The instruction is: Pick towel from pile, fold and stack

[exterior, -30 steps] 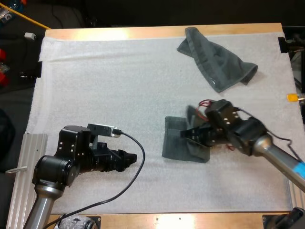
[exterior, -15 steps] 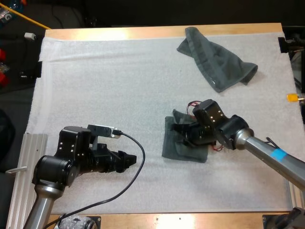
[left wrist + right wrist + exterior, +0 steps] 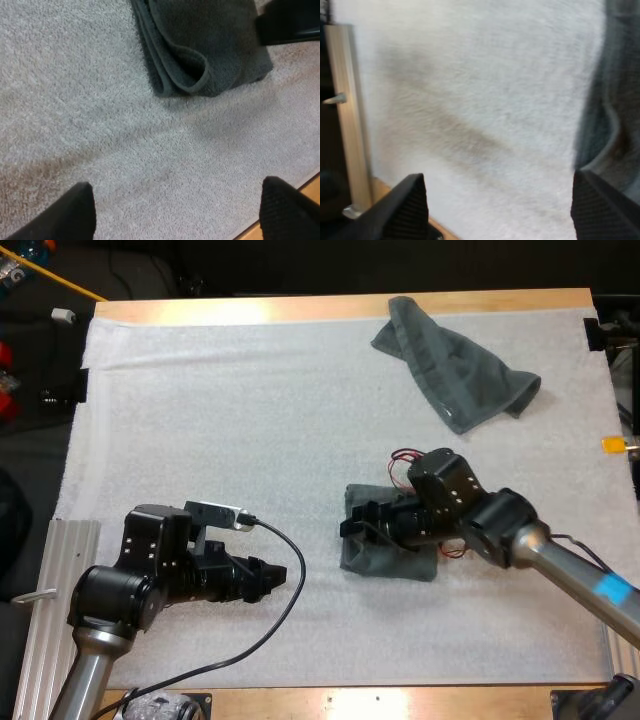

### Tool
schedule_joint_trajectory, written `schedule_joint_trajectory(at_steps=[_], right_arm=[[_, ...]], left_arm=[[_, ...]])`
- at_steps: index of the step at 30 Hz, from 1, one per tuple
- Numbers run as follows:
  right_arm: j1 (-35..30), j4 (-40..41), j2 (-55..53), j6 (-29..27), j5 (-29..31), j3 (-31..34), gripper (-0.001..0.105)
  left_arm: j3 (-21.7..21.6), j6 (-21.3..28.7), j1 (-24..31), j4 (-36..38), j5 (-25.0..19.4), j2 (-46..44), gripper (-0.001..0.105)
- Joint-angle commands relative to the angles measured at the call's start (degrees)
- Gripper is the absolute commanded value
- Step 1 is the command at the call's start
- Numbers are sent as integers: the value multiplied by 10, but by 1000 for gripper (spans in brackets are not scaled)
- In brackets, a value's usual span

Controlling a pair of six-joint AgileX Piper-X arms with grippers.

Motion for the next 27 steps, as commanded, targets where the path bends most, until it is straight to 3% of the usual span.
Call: schedule_joint_trajectory(at_steps=[1, 14, 27], right_arm=[[1, 10, -23, -8, 11, -6, 61], [1, 246, -243, -90, 185, -6, 61], [1, 364, -413, -95, 268, -6, 61]], left_arm=[[-6, 1, -3, 0, 3, -3, 66], [-6, 1, -3, -3, 3, -3, 66], [-6, 0, -3, -69, 3, -2, 66]])
